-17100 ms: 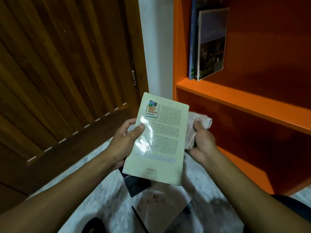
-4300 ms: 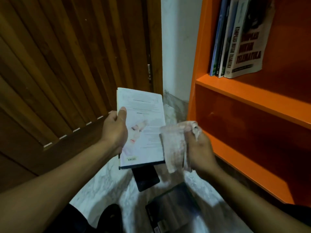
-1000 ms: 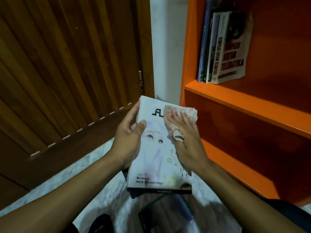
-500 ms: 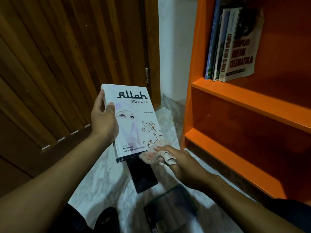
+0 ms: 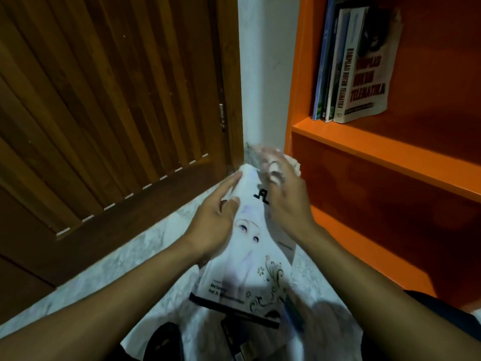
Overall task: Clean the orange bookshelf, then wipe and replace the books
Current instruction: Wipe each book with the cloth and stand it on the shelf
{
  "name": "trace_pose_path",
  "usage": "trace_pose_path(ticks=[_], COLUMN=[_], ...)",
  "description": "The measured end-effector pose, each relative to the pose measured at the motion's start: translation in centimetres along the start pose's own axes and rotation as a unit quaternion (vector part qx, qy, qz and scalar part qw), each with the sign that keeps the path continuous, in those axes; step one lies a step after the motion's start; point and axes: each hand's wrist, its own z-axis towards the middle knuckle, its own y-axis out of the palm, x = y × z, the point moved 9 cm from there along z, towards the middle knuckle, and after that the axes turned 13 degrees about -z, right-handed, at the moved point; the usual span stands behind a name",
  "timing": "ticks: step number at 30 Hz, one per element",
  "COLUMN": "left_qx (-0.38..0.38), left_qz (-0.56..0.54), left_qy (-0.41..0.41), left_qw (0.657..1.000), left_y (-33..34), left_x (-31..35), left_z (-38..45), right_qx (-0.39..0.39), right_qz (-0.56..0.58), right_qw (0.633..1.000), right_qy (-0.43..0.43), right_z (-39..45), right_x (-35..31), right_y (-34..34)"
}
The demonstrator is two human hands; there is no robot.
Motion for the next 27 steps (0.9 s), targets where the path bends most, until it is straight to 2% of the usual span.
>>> trace_pose_path(ticks=[2, 4, 6, 8, 12, 15, 20, 23, 26, 27], left_qx=[-0.010, 0.009, 0.036, 0.070, 0.153, 0.217, 0.294, 0.327, 0.331, 0.329], left_qz=[0.012, 0.005, -0.014, -0.079, -0.185, -0.212, -0.204, -0.233, -0.250, -0.247], left_qy=[0.015, 0.016, 0.011, -0.020, -0.072, -0.053, -0.016, 0.002, 0.031, 0.041], left_qw=[1.000, 1.000, 0.999, 0.994, 0.968, 0.951, 0.934, 0.916, 0.909, 0.911], left_y=[1.0, 0.9, 0.1, -1.0, -3.4, -5.4, -9.0, -10.7, -11.5, -11.6], left_x=[0.1, 0.0, 0.0, -0.4, -0.9, -1.0, -0.5, 0.1, 1.2, 1.7], left_z=[0.0, 0.3, 0.5, 0.9, 1.2, 1.5, 2.2, 2.4, 2.4, 2.4], right_qx=[-0.033, -0.042, -0.069, -0.115, -0.164, -0.178, -0.226, -0.222, -0.197, -0.192], right_qz=[-0.113, -0.143, -0.124, -0.109, -0.100, -0.070, -0.003, 0.001, -0.027, -0.028], right_qw=[0.992, 0.986, 0.986, 0.983, 0.974, 0.966, 0.955, 0.949, 0.956, 0.965], right_qy=[-0.047, -0.076, -0.091, -0.089, -0.118, -0.175, -0.194, -0.223, -0.216, -0.178], right_z=[-0.8, -1.8, -2.9, -4.1, -6.7, -8.4, -10.5, -10.8, -10.0, -9.4], right_x=[0.1, 0.0, -0.2, 0.1, -0.3, -1.8, -3.1, -3.7, -2.5, -1.5], right_y=[2.2, 3.2, 3.7, 4.8, 6.5, 6.8, 7.3, 6.7, 6.0, 5.8])
